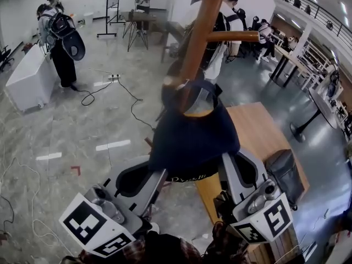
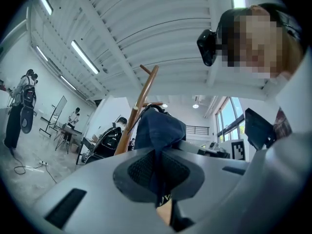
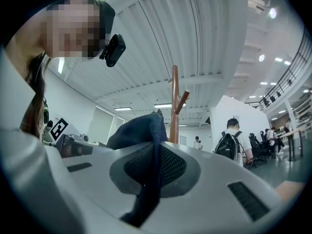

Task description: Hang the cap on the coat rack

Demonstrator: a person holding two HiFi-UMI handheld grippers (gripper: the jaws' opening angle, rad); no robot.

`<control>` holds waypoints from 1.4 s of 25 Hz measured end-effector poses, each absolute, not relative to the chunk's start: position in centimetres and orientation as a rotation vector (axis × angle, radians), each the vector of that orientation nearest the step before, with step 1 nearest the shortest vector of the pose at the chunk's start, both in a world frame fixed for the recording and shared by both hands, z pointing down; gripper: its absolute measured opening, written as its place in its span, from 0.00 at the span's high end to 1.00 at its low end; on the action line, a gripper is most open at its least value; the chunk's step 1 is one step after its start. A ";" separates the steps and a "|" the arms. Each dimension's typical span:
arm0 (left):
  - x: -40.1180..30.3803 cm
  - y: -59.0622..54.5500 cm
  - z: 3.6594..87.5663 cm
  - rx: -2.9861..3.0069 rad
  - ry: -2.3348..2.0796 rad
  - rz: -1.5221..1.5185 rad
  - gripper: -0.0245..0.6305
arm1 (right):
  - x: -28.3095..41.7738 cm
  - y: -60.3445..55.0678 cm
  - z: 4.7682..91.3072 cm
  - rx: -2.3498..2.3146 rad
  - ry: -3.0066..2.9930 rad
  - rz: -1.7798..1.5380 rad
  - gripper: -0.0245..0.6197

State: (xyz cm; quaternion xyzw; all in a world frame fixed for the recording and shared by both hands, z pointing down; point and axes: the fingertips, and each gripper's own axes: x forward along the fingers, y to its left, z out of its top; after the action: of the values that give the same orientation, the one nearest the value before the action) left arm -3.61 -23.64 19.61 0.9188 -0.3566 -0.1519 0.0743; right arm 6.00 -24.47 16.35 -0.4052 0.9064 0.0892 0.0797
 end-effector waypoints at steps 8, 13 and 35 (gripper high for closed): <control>-5.6 -25.7 18.7 2.732 -1.071 -0.521 0.93 | 3.9 -26.6 15.1 -1.170 2.766 0.292 0.93; -7.5 -27.7 20.5 2.693 -1.068 -0.505 0.93 | 2.1 -28.7 17.0 -1.196 2.801 0.250 0.93; -5.1 -33.3 26.6 2.592 -1.044 -0.427 0.94 | 4.4 -33.3 22.9 -1.288 2.735 0.043 0.93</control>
State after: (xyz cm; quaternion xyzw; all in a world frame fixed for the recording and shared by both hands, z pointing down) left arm -5.08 -33.32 26.59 0.9056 -0.3646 -0.1491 0.1569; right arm 4.36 -33.34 22.89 -0.4252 0.9031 0.0141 0.0591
